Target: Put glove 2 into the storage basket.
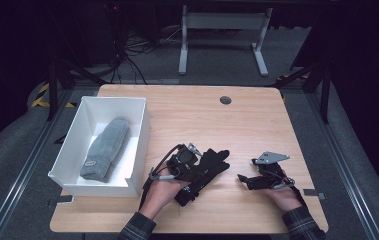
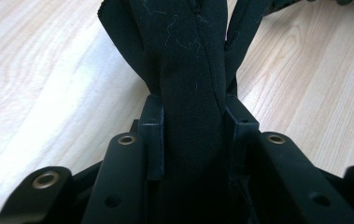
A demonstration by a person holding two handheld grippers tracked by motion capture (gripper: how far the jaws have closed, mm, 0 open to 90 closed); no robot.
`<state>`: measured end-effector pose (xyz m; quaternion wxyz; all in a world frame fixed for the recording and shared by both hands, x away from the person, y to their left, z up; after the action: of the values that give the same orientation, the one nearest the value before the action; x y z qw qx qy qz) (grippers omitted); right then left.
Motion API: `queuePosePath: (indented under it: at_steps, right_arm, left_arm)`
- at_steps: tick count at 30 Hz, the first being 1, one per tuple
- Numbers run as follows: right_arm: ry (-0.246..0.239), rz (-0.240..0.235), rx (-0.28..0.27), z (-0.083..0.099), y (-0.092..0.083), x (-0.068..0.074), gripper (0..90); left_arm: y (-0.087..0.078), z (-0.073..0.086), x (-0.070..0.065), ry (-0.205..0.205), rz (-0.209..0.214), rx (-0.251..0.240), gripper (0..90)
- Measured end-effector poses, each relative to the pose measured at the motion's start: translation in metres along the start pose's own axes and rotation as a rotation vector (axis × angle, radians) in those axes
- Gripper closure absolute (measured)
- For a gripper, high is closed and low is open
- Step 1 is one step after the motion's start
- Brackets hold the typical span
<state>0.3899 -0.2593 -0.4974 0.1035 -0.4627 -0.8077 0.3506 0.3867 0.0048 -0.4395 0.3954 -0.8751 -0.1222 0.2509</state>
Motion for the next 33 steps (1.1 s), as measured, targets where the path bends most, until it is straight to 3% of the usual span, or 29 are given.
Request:
queuePosePath:
  at_steps: [22, 33]
  right_arm:
    - [-0.001, 0.002, 0.0, 0.0, 0.0, 0.0, 15.5]
    - [0.0, 0.001, 0.0, 0.0, 0.0, 0.0, 15.5]
  left_arm:
    - [-0.054, -0.023, -0.008, 0.0, -0.043, -0.05, 67.5]
    - [-0.09, -0.035, -0.008, 0.001, -0.064, -0.079, 67.5]
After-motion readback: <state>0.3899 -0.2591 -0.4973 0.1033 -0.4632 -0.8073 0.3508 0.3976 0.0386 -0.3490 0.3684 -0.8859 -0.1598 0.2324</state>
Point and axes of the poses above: each handheld gripper's, and its own axes: y roughly forward along the jaws, z roughly out of its underside, x roughly to its left, the point moved 4 cm from there along y, roughly forward along the jaws, and after that the axes turned 11 degrees about z, right-handed, at the moved point
